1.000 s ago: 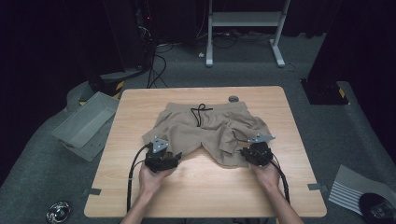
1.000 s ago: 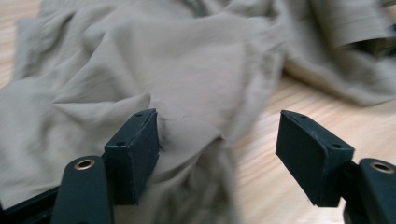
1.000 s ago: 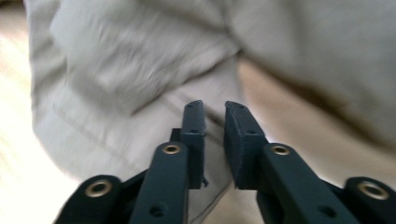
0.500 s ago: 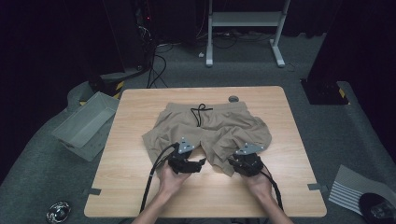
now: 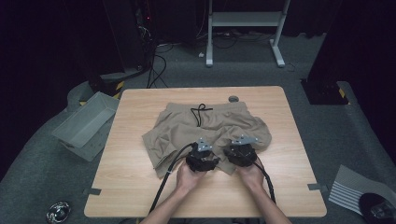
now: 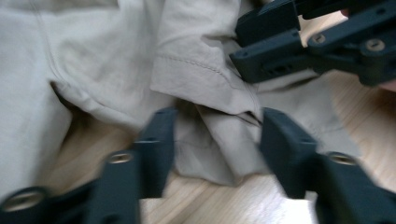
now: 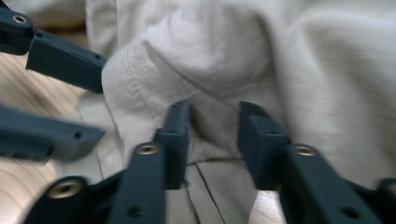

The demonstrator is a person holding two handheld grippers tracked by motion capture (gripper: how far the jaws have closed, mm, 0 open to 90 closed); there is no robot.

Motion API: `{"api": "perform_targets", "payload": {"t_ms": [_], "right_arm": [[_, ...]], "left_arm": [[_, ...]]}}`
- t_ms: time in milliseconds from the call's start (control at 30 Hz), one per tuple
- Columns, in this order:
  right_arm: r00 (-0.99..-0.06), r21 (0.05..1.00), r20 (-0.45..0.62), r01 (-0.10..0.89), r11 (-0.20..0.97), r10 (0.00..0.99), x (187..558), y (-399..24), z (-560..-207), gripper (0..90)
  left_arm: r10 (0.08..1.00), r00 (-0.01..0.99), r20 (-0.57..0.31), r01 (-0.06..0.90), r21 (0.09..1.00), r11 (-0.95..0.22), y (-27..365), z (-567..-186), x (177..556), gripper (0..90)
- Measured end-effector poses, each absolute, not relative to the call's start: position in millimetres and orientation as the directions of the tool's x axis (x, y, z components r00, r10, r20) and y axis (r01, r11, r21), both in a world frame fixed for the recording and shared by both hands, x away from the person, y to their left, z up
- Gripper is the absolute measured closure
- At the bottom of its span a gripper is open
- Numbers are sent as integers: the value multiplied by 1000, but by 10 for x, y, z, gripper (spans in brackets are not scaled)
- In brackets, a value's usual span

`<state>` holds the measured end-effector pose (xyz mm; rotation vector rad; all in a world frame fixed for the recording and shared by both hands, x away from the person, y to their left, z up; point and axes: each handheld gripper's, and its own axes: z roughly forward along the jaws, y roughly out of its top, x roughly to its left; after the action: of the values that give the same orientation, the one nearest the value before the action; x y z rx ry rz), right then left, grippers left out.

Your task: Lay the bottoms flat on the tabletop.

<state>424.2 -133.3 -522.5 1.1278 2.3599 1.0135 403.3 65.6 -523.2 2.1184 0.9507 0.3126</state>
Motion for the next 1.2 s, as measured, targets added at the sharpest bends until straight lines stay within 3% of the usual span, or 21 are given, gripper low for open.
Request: {"api": "perform_targets", "payload": {"t_ms": [133, 267, 500, 733, 867, 1033, 1200], "right_arm": [[-647, 719, 2, 531, 449, 762, 4264, -1357, -5214, 871], [-666, 710, -33, 509, 486, 745, 4223, -1392, -5195, 893], [-634, 713, -56, 515, 476, 771, 4076, -1735, -5094, 894], [-517, 705, -47, 589, 395, 854, 3962, -2385, -5064, 894], [-491, 698, -29, 614, 370, 871, 3909, -2545, -5063, 879], [-500, 768, 13, 559, 312, 866, 3820, -2526, -4930, 705], [-520, 800, 0, 513, 312, 854, 3848, -2309, -4807, 616]], "left_arm": [[705, 706, -68, 520, 725, -451, 686, -5210, 4035, 744], [701, 711, -55, 515, 719, -466, 722, -5200, 4028, 812], [725, 688, -23, 519, 714, -470, 956, -5184, 4024, 834], [748, 662, -38, 540, 716, -442, 1163, -5187, 4015, 830], [735, 678, -34, 526, 720, -453, 1130, -5173, 3995, 790], [740, 672, -37, 507, 751, -423, 1090, -5109, 3975, 587], [756, 654, -29, 495, 772, -399, 1120, -5013, 3984, 494]]}}
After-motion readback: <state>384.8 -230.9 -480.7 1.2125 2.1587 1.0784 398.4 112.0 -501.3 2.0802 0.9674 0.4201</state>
